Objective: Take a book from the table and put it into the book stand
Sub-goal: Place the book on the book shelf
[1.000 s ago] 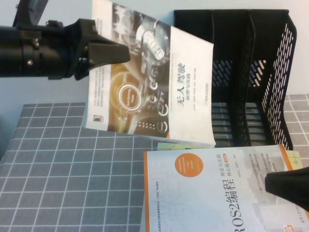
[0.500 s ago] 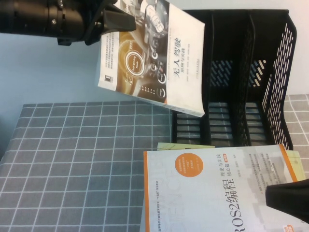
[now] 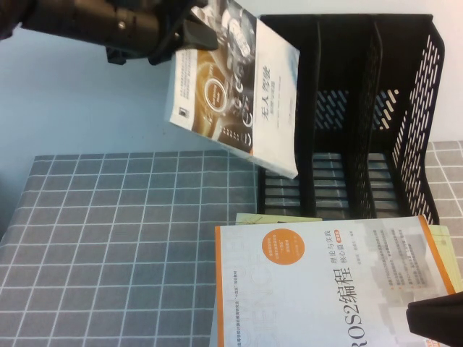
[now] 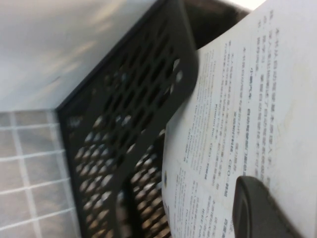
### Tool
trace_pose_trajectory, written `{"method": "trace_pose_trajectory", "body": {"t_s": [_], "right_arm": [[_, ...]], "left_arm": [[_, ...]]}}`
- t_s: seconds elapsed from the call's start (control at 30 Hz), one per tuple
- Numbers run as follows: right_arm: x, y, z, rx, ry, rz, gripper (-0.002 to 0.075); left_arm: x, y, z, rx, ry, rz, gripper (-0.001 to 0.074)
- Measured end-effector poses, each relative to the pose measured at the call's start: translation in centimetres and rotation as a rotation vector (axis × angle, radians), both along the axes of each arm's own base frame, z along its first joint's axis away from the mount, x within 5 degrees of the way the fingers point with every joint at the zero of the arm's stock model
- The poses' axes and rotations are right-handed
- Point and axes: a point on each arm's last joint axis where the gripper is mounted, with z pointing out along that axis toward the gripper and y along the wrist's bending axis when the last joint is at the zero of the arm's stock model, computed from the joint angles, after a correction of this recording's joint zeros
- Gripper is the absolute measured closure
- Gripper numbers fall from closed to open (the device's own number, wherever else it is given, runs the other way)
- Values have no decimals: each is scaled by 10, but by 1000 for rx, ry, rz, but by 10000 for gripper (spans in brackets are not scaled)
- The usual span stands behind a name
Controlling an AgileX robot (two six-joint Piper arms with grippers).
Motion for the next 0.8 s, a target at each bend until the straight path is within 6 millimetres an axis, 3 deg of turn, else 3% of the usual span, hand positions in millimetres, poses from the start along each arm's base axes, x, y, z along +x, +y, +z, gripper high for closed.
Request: {"method": "trace_pose_trajectory", "body": {"t_s": [0.4,0.8], "right_arm": [[-2,0,-1,-11,7,19,729],[-6,1,-2,-9,35,62,729]], "left_arm": [[9,-43,-37,99,67,10,633],[15,-46,-44,151,44,65,633]]}}
